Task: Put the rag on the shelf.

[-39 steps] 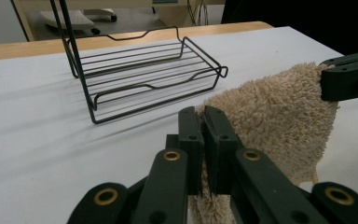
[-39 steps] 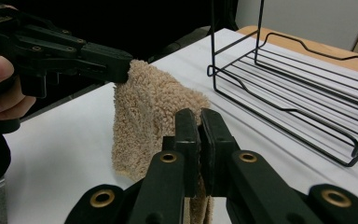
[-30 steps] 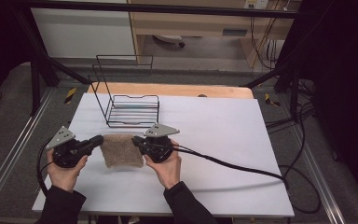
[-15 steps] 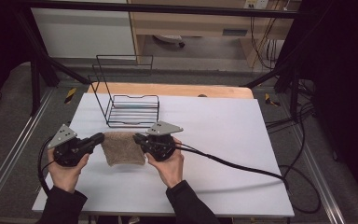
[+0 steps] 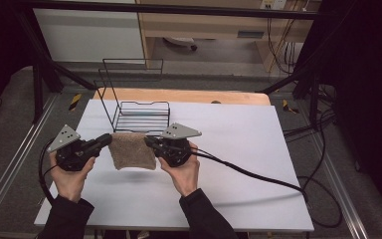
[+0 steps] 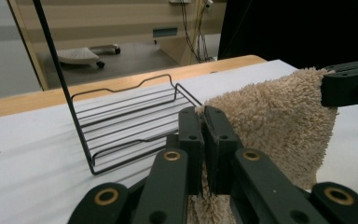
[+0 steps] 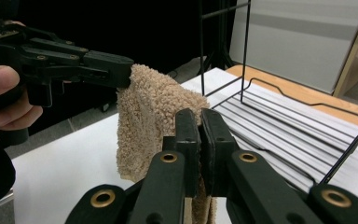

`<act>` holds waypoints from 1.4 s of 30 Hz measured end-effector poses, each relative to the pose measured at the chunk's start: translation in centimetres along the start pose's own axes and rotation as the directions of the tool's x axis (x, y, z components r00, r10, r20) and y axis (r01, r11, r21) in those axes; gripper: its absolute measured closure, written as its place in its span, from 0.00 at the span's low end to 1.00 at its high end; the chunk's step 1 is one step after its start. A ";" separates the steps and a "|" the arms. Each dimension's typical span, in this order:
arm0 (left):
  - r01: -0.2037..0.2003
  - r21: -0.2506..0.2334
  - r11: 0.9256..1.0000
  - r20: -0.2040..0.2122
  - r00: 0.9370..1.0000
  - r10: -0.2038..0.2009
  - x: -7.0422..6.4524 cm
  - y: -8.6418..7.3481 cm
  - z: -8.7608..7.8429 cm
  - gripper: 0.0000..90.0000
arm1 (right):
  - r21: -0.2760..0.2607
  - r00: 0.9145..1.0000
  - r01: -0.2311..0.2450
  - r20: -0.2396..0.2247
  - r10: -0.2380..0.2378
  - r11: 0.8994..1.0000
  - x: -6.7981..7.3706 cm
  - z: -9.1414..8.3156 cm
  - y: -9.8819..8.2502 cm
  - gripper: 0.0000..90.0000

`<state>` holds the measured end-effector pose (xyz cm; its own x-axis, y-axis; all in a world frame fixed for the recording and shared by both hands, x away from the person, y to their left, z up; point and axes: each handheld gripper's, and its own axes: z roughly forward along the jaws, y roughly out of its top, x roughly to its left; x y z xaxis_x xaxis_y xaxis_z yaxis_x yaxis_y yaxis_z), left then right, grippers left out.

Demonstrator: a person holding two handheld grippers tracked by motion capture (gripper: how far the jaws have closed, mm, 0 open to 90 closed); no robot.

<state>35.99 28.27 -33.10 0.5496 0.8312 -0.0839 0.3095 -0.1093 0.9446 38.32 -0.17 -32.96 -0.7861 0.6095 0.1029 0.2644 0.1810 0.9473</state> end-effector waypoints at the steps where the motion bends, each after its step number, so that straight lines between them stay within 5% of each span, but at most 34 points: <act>1: 0.000 -0.004 1.000 0.002 1.000 0.000 0.0 0.1 0.0 0.96 | -0.006 1.000 0.001 0.000 -0.001 1.000 -0.1 -0.1 0.1 0.97; 42: -0.012 -0.163 0.987 0.017 1.000 0.015 0.7 7.8 0.5 0.96 | -0.154 0.996 0.066 0.069 -0.056 0.986 -1.4 -1.7 7.3 0.97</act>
<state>39.16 27.74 -25.96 0.5675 0.8200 -0.0751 0.1722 -0.0290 0.9846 40.38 -0.98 -25.70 -0.7595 0.6499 0.0286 0.1225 0.0996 0.9875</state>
